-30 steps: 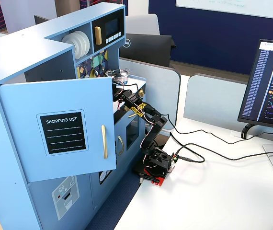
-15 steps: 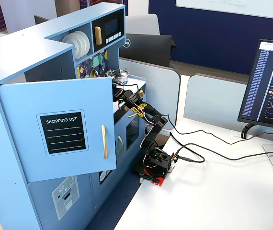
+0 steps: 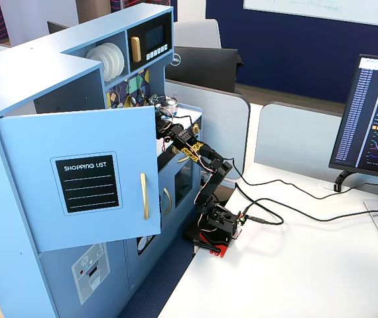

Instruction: Pick up the lid from the counter and put it on the green recipient

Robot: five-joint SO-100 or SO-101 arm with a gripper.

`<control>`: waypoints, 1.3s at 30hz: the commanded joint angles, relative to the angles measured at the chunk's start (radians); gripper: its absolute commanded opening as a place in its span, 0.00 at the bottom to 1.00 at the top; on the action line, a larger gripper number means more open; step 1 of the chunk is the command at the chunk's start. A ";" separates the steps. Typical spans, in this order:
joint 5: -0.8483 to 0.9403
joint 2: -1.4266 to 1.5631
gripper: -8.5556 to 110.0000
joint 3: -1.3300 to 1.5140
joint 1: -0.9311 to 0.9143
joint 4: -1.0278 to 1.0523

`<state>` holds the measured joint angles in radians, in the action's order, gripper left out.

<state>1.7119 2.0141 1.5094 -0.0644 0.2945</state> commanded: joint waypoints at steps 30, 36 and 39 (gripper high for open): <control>-0.086 1.118 0.07 1.344 0.017 0.630; -0.153 1.163 0.08 1.486 0.018 0.792; -0.202 1.154 0.08 1.486 0.069 0.920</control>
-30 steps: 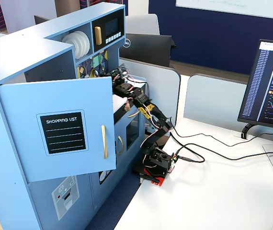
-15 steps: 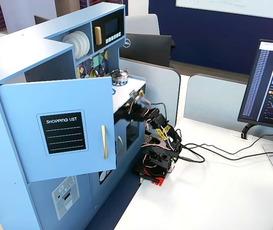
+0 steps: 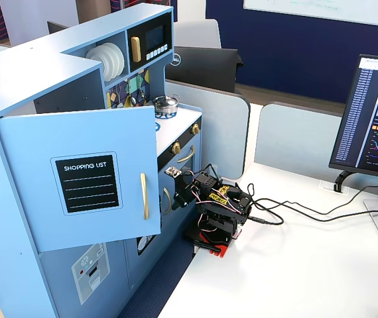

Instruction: Pick up the lid from the counter and put it on the green recipient

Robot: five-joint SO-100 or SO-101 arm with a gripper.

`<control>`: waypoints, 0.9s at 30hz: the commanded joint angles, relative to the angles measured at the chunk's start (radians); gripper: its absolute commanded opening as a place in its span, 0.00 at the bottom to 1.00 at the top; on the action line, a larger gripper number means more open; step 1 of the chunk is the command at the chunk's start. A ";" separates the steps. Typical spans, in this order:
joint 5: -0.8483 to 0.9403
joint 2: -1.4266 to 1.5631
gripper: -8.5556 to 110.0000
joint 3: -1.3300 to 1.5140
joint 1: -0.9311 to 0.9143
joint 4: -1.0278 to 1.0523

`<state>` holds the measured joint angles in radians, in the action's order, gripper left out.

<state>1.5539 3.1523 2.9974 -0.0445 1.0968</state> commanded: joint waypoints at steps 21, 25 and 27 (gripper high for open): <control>-0.048 0.026 0.09 0.000 0.040 0.434; -0.048 0.026 0.09 0.000 0.040 0.434; -0.048 0.026 0.09 0.000 0.040 0.436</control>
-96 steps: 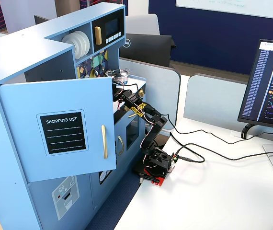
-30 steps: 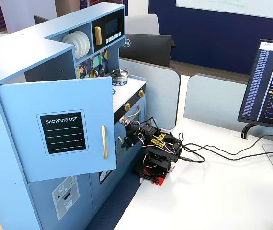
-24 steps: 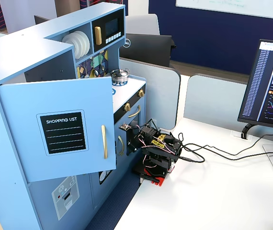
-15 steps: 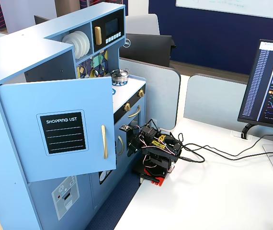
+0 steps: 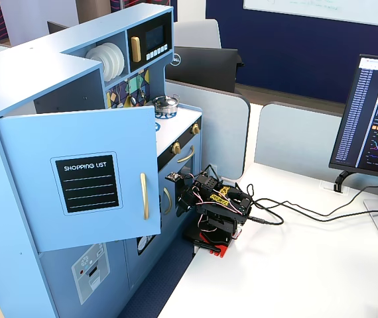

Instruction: Pick up the lid from the counter and put it on the green recipient

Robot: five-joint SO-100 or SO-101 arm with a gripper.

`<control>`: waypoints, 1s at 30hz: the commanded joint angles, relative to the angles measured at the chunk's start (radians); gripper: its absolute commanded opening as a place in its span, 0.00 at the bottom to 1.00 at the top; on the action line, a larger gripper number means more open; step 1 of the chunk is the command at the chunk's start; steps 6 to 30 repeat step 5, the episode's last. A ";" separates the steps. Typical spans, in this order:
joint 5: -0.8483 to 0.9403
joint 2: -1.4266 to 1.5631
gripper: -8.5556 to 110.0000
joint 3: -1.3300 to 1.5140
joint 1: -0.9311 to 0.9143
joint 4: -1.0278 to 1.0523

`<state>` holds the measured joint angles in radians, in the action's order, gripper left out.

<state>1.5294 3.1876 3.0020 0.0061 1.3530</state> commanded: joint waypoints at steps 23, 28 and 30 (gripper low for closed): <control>-0.023 -0.009 0.09 -0.005 -0.011 0.179; -0.023 -0.009 0.09 -0.005 -0.011 0.179; -0.023 -0.009 0.09 -0.005 -0.011 0.179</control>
